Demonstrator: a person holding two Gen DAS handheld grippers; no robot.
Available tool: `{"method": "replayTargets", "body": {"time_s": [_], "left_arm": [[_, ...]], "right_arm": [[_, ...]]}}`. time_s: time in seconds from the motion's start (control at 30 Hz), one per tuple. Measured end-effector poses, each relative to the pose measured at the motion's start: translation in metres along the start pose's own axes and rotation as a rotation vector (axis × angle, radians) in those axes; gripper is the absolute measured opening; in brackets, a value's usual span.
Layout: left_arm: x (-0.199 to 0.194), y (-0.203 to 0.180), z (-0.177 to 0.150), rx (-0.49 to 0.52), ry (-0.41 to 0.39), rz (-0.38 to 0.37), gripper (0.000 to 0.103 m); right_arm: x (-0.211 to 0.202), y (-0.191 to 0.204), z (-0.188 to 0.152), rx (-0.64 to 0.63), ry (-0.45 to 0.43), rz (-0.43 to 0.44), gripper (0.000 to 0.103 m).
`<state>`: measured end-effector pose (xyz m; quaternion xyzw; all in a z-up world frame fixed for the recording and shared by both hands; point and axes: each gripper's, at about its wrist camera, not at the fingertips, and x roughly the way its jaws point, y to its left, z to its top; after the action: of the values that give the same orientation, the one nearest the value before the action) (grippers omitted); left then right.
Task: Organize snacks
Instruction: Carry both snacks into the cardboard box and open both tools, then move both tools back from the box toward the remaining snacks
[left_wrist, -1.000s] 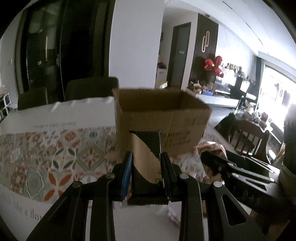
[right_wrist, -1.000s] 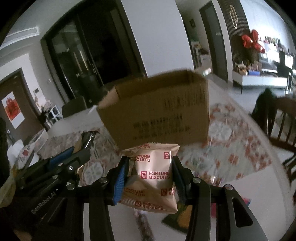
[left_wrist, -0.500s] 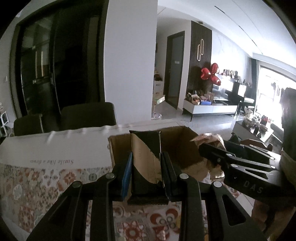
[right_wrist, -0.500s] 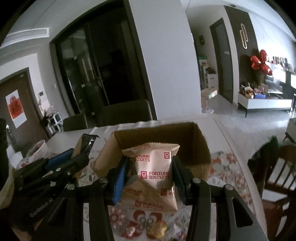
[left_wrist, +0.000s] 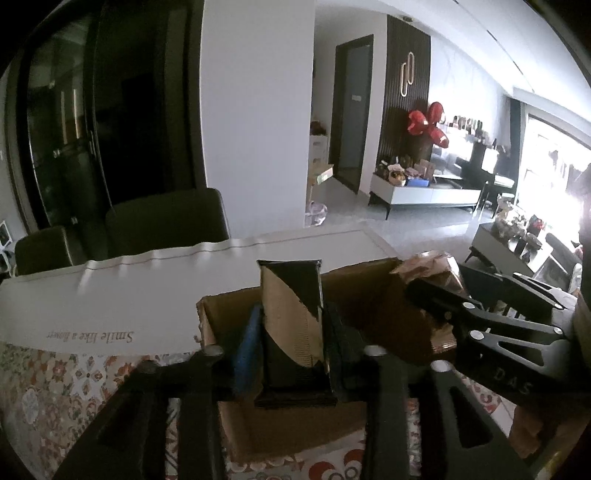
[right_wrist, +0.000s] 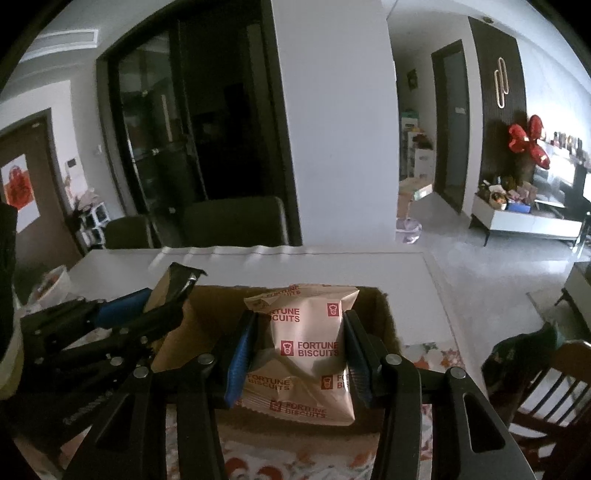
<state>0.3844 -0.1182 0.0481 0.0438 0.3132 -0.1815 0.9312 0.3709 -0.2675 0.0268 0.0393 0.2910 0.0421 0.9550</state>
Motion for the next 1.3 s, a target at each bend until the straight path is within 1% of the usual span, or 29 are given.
{"method": "replayTargets", "body": {"time_s": [0.03, 0.07, 0.1, 0.13, 0.17, 0.23, 0.3, 0.47, 0.63, 0.8, 0.93, 1.03, 1.17, 1.3], "left_arm": [[0.000, 0.000, 0.000, -0.001, -0.007, 0.007, 0.060], [-0.001, 0.000, -0.001, -0.002, -0.015, 0.021, 0.063], [-0.003, 0.000, -0.003, 0.000, -0.027, 0.042, 0.063], [-0.003, 0.001, -0.004, 0.004, -0.030, 0.055, 0.064], [-0.005, 0.001, -0.005, 0.007, -0.028, 0.065, 0.066], [-0.009, 0.003, -0.009, 0.005, -0.029, 0.072, 0.068], [-0.017, 0.003, -0.013, 0.002, -0.036, 0.081, 0.068], [-0.040, 0.000, -0.024, 0.014, -0.075, 0.091, 0.074], [-0.067, -0.003, -0.034, 0.025, -0.124, 0.082, 0.074], [-0.093, -0.009, -0.047, 0.043, -0.161, 0.097, 0.074], [-0.106, -0.015, -0.060, 0.056, -0.169, 0.093, 0.074], [-0.115, -0.019, -0.074, 0.072, -0.171, 0.089, 0.074], [-0.120, -0.019, -0.089, 0.072, -0.153, 0.093, 0.074], [-0.120, -0.018, -0.105, 0.054, -0.125, 0.091, 0.074]], "right_arm": [[0.002, -0.002, 0.000, 0.002, 0.003, -0.010, 0.052], [0.006, -0.005, -0.001, 0.008, 0.013, -0.024, 0.064], [0.008, -0.006, 0.000, 0.012, 0.019, -0.035, 0.073], [0.008, -0.008, -0.001, 0.016, 0.017, -0.049, 0.074], [0.006, -0.010, -0.004, 0.019, 0.007, -0.069, 0.074], [0.004, -0.011, -0.006, 0.016, 0.006, -0.087, 0.074], [0.000, -0.013, -0.010, 0.027, 0.007, -0.095, 0.074], [-0.017, -0.012, -0.020, 0.045, -0.008, -0.097, 0.074], [-0.037, -0.008, -0.031, 0.057, -0.023, -0.081, 0.074], [-0.059, -0.001, -0.044, 0.064, -0.054, -0.081, 0.074], [-0.075, 0.002, -0.058, 0.072, -0.069, -0.085, 0.074], [-0.082, 0.002, -0.067, 0.076, -0.064, -0.091, 0.074], [-0.091, 0.004, -0.083, 0.082, -0.046, -0.087, 0.074], [-0.095, 0.008, -0.099, 0.068, -0.039, -0.107, 0.074]]}}
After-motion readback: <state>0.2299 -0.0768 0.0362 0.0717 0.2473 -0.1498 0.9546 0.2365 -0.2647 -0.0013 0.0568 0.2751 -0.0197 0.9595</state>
